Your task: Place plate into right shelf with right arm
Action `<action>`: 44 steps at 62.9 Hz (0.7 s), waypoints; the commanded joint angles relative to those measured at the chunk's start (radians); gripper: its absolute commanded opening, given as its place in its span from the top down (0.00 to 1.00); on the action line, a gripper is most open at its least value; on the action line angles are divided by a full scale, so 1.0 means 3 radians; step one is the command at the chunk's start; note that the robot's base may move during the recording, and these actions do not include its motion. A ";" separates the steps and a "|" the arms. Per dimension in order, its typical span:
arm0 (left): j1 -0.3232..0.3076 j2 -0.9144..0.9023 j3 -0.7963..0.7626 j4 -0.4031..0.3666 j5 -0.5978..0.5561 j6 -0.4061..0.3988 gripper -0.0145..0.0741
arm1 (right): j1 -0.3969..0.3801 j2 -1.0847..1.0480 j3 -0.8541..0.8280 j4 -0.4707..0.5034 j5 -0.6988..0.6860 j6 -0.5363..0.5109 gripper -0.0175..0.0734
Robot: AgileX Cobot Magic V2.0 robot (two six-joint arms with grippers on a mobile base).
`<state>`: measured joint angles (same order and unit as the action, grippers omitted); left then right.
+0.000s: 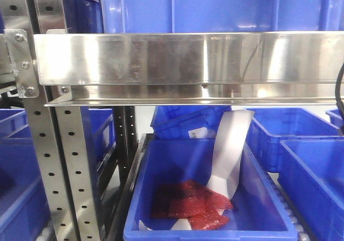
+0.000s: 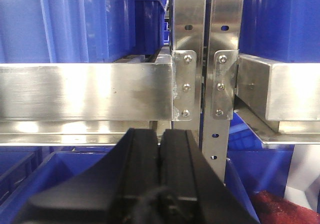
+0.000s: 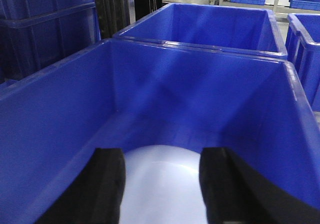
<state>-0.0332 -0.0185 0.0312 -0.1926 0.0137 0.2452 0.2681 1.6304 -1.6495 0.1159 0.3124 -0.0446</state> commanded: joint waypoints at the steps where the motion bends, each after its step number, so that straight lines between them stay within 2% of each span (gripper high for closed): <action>1: -0.0020 -0.0013 0.0033 -0.0020 -0.0294 -0.0003 0.89 | -0.0074 -0.0196 -0.0148 0.0034 -0.0371 -0.0002 0.51; 9: -0.0020 -0.0013 0.0033 -0.0020 -0.0294 -0.0003 0.89 | -0.0197 -0.0244 -0.0148 0.0081 -0.0346 0.0013 0.76; 20: -0.0020 -0.0013 0.0033 -0.0020 -0.0294 -0.0003 0.89 | -0.0432 -0.0421 -0.0120 0.0145 -0.0311 0.0040 0.75; 27: -0.0020 -0.0013 0.0033 -0.0020 -0.0294 -0.0003 0.89 | -0.0544 -0.0615 0.0027 0.0145 -0.0448 0.0040 0.75; 44: -0.0020 -0.0013 0.0033 -0.0020 -0.0294 -0.0003 0.89 | -0.0634 -0.1289 0.1019 0.0073 -0.0904 0.0040 0.75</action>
<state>-0.0332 -0.0185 0.0312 -0.1926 0.0137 0.2452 0.0864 1.3484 -1.4090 0.1502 0.1704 -0.0346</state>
